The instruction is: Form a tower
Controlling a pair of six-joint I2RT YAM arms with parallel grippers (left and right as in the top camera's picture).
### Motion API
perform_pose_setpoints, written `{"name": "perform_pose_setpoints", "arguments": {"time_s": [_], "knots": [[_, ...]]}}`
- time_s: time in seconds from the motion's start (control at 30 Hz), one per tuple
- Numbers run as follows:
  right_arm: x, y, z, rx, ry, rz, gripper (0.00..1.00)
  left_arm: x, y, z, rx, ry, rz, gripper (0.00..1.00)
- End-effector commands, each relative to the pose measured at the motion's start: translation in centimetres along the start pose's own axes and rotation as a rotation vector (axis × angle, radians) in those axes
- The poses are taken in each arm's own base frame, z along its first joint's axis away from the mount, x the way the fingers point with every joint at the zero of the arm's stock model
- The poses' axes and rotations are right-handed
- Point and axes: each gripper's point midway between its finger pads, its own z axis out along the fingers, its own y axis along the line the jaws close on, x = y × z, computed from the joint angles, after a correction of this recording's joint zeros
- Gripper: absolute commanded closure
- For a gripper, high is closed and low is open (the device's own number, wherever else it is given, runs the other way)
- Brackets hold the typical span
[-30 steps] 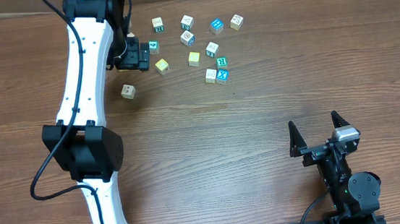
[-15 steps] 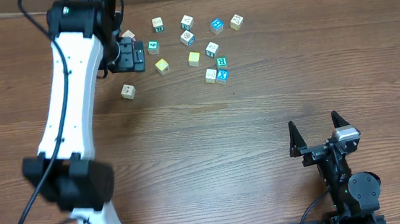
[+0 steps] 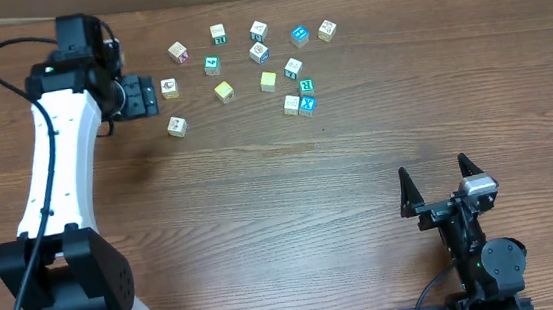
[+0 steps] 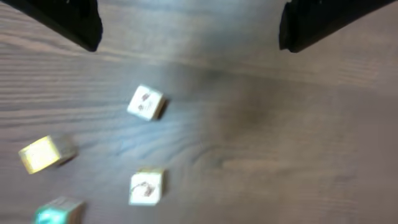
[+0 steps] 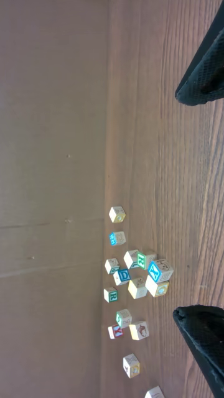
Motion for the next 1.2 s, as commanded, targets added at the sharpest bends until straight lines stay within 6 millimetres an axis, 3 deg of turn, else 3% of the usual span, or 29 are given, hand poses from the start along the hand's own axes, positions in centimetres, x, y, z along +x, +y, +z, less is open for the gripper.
{"name": "perform_pose_setpoints", "arguments": {"time_s": [0.0, 0.1, 0.17, 0.27, 0.37, 0.53, 0.73, 0.87, 0.97, 1.17], "knots": [[0.3, 0.0, 0.0, 0.003, 0.001, -0.002, 0.00, 0.0, -3.9, 1.0, 0.196, -0.002, 0.159, 0.20], [0.3, 0.0, 0.0, 0.003, 0.001, -0.002, 0.00, 0.3, -4.6, 2.1, 0.207, 0.015, 0.230, 0.34], [0.3, 0.0, 0.0, 0.003, 0.001, -0.002, 0.00, 0.7, -5.1, 3.1, 0.214, 0.033, 0.292, 0.35], [0.3, 0.0, 0.0, 0.003, 0.001, -0.002, 0.00, 1.4, -5.7, 4.6, 0.233, 0.065, 0.381, 0.27], [0.3, 0.0, 0.0, 0.003, 0.001, -0.002, 0.00, 2.1, -6.1, 6.0, 0.255, 0.099, 0.390, 0.43], [0.3, 0.0, 0.0, 0.003, 0.001, -0.002, 0.00, 3.5, -5.7, 9.2, 0.229, 0.182, 0.350, 0.27], [0.3, 0.0, 0.0, 0.003, 0.001, -0.002, 0.00, 4.5, -4.2, 12.4, 0.137, 0.245, 0.306, 0.28], [0.3, 0.0, 0.0, 0.003, 0.001, -0.002, 0.00, 4.4, -4.3, 13.2, 0.137, 0.239, 0.306, 0.29], [0.3, 0.0, 0.0, 0.003, 0.001, -0.002, 0.00, 4.0, -4.4, 13.4, 0.138, 0.222, 0.302, 0.41], [0.3, 0.0, 0.0, 0.003, 0.001, -0.002, 0.00, 3.8, -4.5, 13.4, 0.140, 0.214, 0.276, 0.42]]}}
